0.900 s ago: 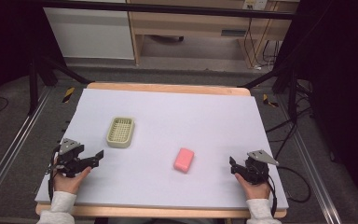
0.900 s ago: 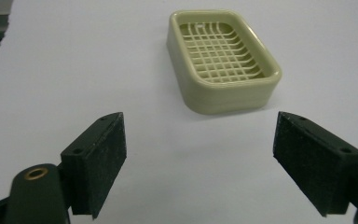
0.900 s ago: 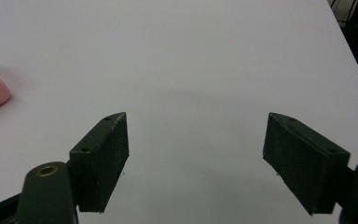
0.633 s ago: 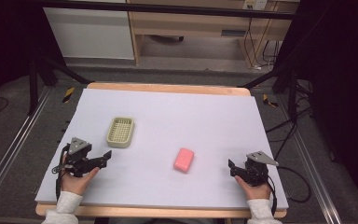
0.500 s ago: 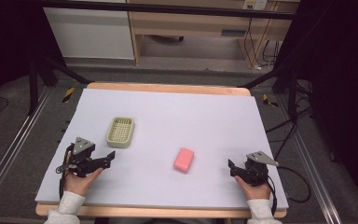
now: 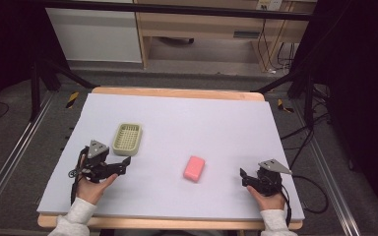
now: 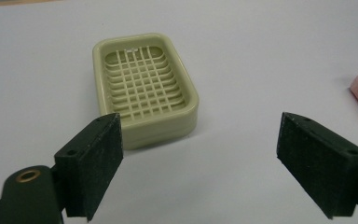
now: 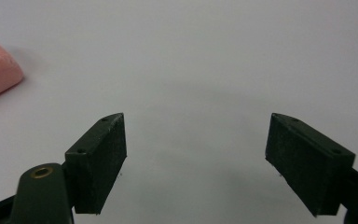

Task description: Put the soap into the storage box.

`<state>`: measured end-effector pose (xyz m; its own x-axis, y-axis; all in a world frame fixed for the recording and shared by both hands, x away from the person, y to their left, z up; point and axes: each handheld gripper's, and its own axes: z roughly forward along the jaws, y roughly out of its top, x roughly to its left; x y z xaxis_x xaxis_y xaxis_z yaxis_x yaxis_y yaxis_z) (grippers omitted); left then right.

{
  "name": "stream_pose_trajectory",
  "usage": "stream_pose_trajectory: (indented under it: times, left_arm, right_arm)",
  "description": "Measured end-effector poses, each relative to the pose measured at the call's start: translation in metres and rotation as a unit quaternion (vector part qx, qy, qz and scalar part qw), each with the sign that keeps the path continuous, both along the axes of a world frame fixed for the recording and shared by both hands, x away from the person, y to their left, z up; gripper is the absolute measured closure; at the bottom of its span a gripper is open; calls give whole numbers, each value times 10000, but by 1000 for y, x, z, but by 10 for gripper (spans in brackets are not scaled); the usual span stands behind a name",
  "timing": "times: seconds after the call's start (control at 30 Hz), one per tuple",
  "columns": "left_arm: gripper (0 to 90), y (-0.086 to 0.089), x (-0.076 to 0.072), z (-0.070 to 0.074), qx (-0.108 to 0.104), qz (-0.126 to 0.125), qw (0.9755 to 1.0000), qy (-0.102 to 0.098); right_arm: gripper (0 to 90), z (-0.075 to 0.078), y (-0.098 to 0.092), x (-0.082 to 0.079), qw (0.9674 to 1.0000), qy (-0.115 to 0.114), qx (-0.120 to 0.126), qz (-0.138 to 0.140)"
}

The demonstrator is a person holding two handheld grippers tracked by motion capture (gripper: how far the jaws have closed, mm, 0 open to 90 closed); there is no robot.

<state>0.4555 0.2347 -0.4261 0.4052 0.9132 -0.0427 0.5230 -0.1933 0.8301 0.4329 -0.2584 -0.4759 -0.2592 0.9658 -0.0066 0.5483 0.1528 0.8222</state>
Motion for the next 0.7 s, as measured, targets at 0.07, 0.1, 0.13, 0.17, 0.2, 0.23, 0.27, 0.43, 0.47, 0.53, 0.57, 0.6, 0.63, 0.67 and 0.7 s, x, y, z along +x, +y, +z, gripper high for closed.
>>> stream_pose_trajectory:
  times: [0.07, 0.1, 0.13, 0.17, 0.2, 0.23, 0.27, 0.43, 0.47, 0.53, 0.57, 0.6, 0.63, 0.67, 0.7]
  left_arm:
    - [142, -6, 2, 3, -1, -34, 10000, -42]
    - [142, -8, 3, 4, 5, -51, 10000, -53]
    - [143, -8, 3, 4, 5, -51, 10000, -53]
    - [143, -12, 4, 6, -25, -101, 9999, -67]
    - [143, -12, 4, 6, -25, -101, 9999, -67]
    - [143, -17, 5, 9, -45, -115, 9999, -116]
    - [144, -17, 5, 9, -45, -115, 9999, -116]
    - [145, -28, 7, 14, -52, -209, 9996, -173]
    - [145, -31, 7, 15, -62, -231, 9995, -188]
    - [145, -35, 8, 16, -37, -274, 9994, -190]
    - [144, -35, 8, 16, -37, -274, 9994, -190]
    - [144, -39, 8, 17, -34, -294, 9994, -196]
    - [144, -42, 9, 18, -26, -334, 9993, -184]
    - [144, -43, 9, 18, -27, -334, 9993, -192]
    - [144, -45, 9, 19, -11, -369, 9991, -192]
  right_arm:
    - [214, 0, 2, 0, 10000, -14, -56, 36]
    - [215, 0, 2, 0, 10000, -3, -39, 65]
    - [215, 0, 2, 0, 10000, -3, -39, 65]
    - [207, -1, 2, 0, 9999, 39, -54, 86]
    - [207, -1, 2, 0, 9999, 39, -54, 86]
    - [198, -2, 2, 0, 10000, 42, -67, 56]
    - [198, -2, 2, 0, 10000, 42, -67, 56]
    - [199, -1, 0, -2, 9999, -29, -58, -139]
    - [200, -1, 0, -2, 9999, -35, -53, -138]
    - [200, -1, 0, -2, 9998, -43, -66, -171]
    - [200, -1, 0, -2, 9998, -43, -66, -171]
    - [203, -1, 0, -2, 9998, -62, -54, -171]
    - [239, -1, 0, -2, 9999, -68, -45, -135]
    - [281, 0, -1, -3, 9999, -63, 46, -77]
    - [295, 0, -1, -3, 9999, -64, 66, -57]
